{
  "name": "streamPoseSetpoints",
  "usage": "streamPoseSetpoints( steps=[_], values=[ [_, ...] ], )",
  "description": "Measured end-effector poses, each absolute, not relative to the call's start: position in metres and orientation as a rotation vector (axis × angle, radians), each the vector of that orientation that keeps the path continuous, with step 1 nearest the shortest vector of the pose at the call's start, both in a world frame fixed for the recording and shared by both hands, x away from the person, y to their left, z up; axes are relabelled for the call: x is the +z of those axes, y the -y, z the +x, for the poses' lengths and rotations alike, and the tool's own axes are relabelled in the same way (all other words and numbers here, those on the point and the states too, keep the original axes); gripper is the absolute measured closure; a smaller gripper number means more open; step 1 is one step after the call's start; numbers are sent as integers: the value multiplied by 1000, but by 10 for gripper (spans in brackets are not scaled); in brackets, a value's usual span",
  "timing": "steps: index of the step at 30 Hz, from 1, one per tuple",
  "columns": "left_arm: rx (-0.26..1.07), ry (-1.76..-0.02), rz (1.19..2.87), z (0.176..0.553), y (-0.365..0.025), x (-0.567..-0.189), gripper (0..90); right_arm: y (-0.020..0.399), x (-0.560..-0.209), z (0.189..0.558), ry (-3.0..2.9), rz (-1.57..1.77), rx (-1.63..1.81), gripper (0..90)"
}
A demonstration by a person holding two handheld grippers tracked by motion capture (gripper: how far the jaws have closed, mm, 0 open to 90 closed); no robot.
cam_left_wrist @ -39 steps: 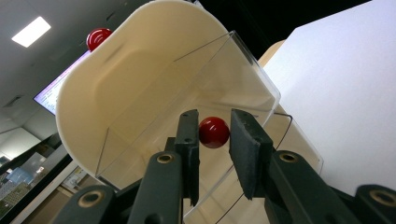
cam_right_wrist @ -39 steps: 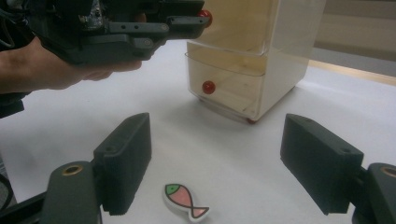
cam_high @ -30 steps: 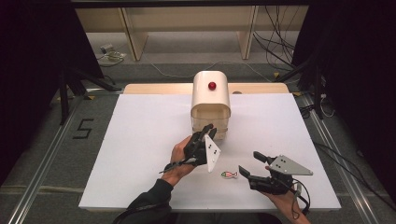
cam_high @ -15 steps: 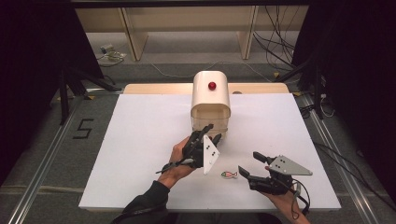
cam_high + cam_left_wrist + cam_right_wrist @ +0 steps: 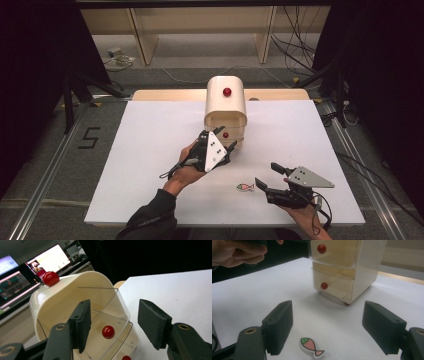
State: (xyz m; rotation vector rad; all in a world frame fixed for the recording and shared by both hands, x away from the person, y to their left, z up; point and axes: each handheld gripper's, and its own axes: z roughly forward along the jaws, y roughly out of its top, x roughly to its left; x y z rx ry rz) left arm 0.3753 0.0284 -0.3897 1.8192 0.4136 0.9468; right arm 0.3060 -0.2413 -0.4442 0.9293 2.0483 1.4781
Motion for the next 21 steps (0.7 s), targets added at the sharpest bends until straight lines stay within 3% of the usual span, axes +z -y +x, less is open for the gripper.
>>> streamPoseSetpoints(
  steps=[21],
  values=[
    [737,-532,1970,408,-32,-365,347,241,-445,306,-2051,934,1478,255]
  ],
)
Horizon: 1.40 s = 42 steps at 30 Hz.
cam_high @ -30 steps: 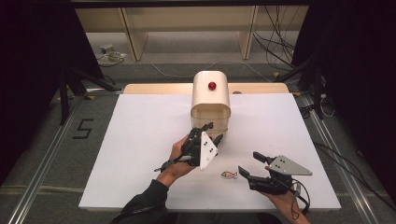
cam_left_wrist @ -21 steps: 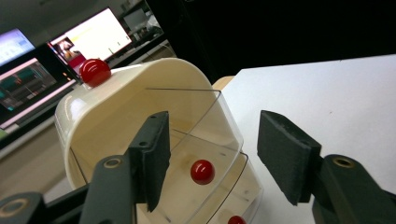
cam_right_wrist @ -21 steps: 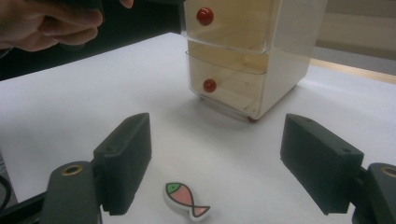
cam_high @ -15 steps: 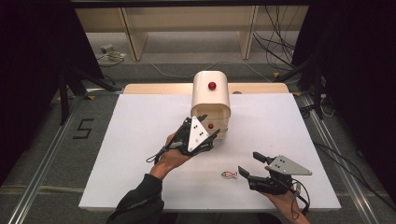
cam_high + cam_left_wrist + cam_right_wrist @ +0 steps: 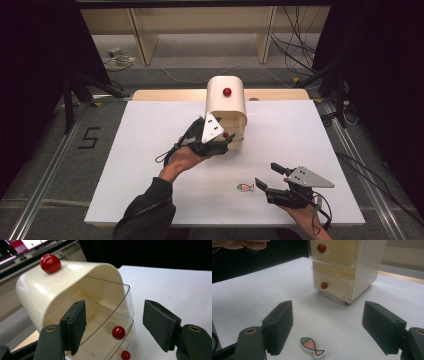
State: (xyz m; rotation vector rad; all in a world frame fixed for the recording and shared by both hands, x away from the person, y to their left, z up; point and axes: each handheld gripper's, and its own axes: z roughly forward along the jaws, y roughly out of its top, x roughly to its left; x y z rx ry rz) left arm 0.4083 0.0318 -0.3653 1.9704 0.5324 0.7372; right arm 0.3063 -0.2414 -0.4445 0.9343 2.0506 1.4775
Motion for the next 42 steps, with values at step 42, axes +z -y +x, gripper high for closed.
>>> streamPoseSetpoints(
  steps=[42],
  values=[
    [731,-481,2195,430,-31,-360,688,240,-445,306,-2069,935,1471,257]
  ],
)
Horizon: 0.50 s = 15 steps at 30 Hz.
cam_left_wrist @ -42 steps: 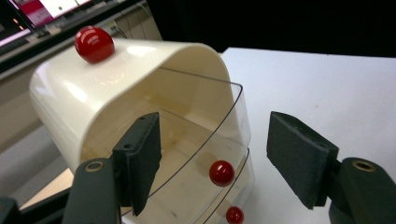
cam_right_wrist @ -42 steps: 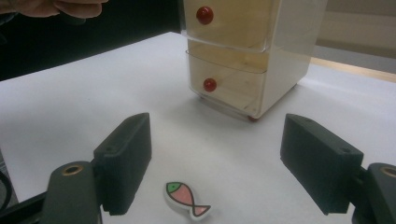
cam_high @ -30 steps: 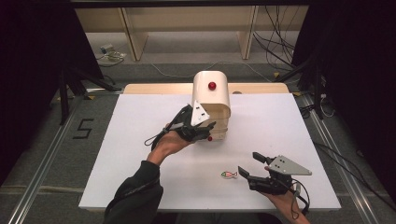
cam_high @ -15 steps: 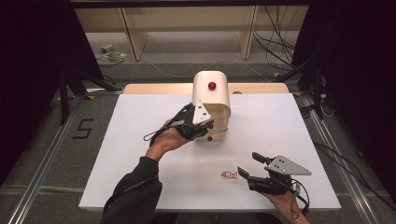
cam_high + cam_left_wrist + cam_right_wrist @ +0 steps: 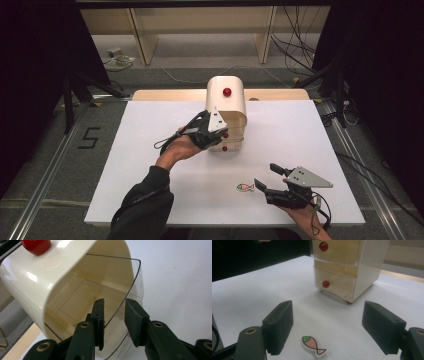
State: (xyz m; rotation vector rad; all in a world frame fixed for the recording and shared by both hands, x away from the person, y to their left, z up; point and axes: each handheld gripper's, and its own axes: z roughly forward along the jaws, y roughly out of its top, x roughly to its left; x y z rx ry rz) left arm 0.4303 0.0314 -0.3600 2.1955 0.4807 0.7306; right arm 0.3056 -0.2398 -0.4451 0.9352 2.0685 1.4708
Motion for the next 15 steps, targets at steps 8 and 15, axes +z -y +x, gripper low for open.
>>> streamPoseSetpoints(
  steps=[8,15],
  values=[
    [736,-478,2209,429,-31,-359,695,240,-445,306,-2069,937,1472,257],
    [726,-471,2217,426,-31,-358,699,240,-445,306,-2069,934,1471,257]
  ],
)
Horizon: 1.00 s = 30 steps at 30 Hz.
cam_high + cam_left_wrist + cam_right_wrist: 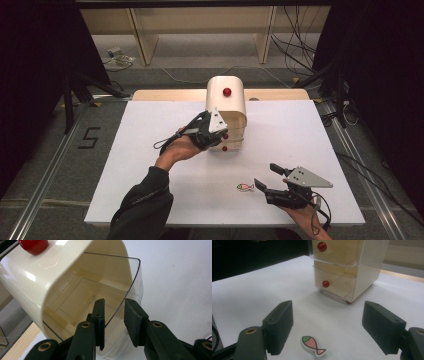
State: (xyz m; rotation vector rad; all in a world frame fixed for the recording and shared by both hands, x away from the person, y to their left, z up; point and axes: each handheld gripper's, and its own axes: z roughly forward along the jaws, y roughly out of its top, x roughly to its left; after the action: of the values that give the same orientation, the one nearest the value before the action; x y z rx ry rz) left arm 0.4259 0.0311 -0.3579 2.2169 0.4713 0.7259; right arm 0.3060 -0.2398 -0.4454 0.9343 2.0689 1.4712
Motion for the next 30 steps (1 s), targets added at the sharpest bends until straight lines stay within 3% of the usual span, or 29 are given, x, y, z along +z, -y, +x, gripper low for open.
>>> streamPoseSetpoints(
  steps=[30],
  values=[
    [719,-454,2218,417,-32,-357,712,240,-445,306,-2067,936,1471,258]
  ],
)
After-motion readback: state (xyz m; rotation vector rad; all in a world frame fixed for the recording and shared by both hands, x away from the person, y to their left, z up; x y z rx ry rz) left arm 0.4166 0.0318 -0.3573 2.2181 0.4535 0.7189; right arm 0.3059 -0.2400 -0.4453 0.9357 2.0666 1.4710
